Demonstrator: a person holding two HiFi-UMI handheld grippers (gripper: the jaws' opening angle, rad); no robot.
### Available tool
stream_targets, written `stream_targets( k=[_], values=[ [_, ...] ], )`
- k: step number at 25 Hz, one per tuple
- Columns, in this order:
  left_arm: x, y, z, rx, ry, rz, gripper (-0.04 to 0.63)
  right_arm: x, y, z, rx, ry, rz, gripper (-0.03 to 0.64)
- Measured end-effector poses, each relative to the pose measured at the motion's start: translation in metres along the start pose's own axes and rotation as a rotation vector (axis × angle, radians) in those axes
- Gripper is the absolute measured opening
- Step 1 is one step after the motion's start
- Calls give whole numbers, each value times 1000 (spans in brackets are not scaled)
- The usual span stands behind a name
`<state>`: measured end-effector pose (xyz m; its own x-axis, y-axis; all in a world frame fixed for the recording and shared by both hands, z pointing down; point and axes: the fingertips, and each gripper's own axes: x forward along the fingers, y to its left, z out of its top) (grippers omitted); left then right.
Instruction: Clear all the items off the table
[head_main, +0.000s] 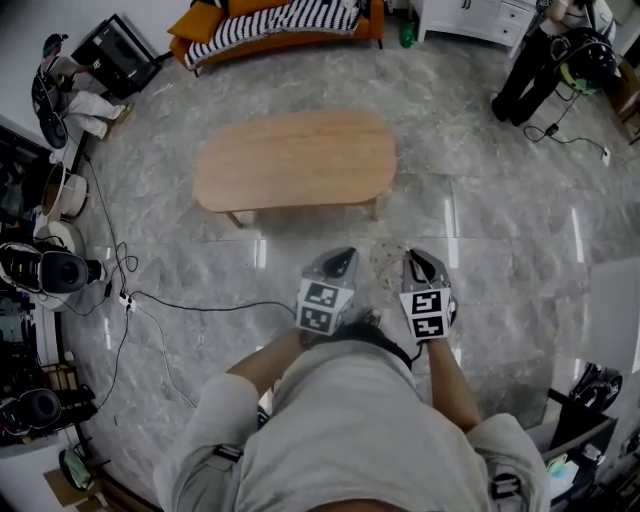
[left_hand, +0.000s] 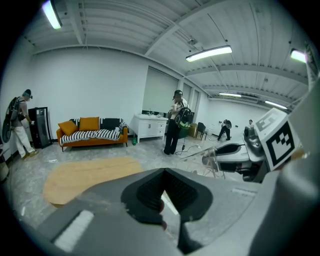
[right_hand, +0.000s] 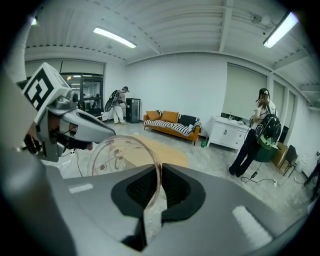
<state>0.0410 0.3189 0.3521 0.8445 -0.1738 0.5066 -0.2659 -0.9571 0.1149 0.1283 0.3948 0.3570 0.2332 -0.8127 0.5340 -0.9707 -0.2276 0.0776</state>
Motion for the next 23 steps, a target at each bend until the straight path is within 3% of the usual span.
stream_targets(
  k=[11,23],
  values=[
    [18,-27,15,37,6,-43,20,-15,-29,-1,15,-23,-77,23],
    [27,-24,14,56,22,-45,20,-6,-44,-1,40,-39,-100,23]
  ],
)
